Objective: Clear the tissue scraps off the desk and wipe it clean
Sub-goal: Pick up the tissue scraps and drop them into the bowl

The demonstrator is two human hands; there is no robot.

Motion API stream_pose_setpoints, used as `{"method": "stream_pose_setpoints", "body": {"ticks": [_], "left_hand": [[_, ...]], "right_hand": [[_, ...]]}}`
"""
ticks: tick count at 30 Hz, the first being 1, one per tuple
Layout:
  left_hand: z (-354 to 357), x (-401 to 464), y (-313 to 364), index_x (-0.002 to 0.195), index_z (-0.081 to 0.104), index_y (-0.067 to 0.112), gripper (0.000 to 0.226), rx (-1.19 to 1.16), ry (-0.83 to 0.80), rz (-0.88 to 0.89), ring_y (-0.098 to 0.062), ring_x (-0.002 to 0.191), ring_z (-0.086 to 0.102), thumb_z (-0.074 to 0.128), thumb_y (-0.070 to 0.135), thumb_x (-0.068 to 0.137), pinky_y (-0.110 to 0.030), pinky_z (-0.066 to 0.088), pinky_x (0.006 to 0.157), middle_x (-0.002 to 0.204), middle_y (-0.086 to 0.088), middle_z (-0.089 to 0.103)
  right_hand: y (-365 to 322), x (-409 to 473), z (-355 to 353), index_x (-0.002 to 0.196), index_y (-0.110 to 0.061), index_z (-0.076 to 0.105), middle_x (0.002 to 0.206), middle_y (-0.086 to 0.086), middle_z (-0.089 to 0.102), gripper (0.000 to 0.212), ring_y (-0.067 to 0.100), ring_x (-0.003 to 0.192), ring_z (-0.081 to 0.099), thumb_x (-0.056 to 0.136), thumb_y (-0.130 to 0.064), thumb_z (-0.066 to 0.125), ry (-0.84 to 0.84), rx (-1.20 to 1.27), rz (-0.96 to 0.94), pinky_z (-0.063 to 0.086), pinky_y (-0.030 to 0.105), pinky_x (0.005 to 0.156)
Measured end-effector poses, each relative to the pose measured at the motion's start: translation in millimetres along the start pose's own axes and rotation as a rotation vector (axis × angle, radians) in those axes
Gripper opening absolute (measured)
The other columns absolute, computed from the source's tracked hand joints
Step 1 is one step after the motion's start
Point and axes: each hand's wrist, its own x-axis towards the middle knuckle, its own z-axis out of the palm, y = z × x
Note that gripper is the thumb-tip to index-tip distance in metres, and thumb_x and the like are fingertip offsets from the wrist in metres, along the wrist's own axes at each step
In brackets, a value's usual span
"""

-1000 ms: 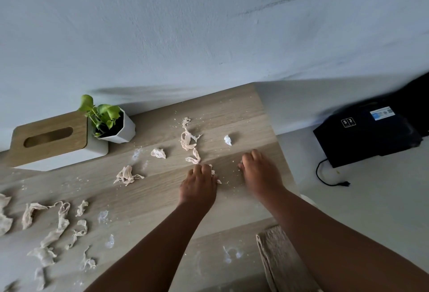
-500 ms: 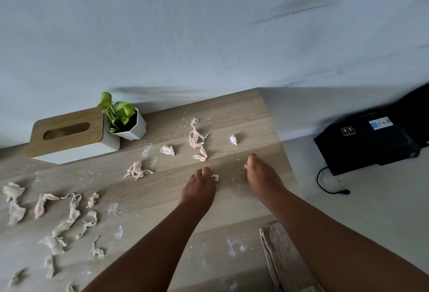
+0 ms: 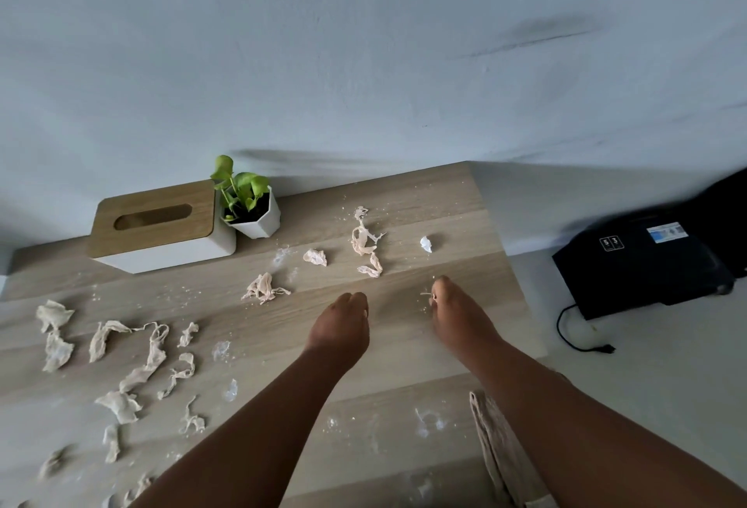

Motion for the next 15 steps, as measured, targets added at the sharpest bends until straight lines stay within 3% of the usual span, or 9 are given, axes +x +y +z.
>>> {"method": "stream_pose_setpoints", "body": {"ticks": [4,8,12,15], "left_hand": [[-8,-6,-4,0.094,0.054,0.012,0.008,-0.005,0.041,0.007,-0.030,0.080,0.056,0.051,0.019,0.094,-0.036,0.044,0.067,0.091,-0.007,0.057],[-11,-5,-7,0.087,0.052,0.015,0.024,0.021,0.071,0.028,-0.030,0.079,0.057,0.049,0.034,0.102,-0.037,0.042,0.064,0.086,-0.005,0.056],[-17,1,-11,0.085,0.046,0.018,0.014,-0.015,0.043,0.011,-0.032,0.079,0.056,0.049,0.022,0.098,-0.038,0.043,0.064,0.084,-0.004,0.055],[-20,7,-14,0.089,0.048,0.017,0.004,-0.046,-0.011,0.029,-0.030,0.080,0.055,0.050,0.015,0.092,-0.041,0.048,0.069,0.087,-0.004,0.057]], "right_hand": [[-4,0,1,0.104,-0.009,0.052,0.098,0.011,0.063,0.007,0.032,0.090,0.063,0.098,-0.007,0.049,-0.019,-0.021,0.018,0.037,0.030,0.068],[-8,4,1,0.114,-0.009,0.055,0.110,0.012,0.063,0.022,0.032,0.099,0.063,0.094,-0.001,0.050,-0.038,-0.019,0.046,0.041,0.031,0.073],[-10,9,-1,0.121,-0.005,0.056,0.116,0.016,0.061,0.028,0.034,0.104,0.062,0.094,0.001,0.052,-0.052,-0.060,0.038,0.046,0.035,0.083],[-10,15,-1,0.113,-0.002,0.059,0.109,0.018,0.060,0.025,0.036,0.098,0.061,0.090,0.007,0.053,-0.008,-0.059,0.031,0.041,0.033,0.077]]}}
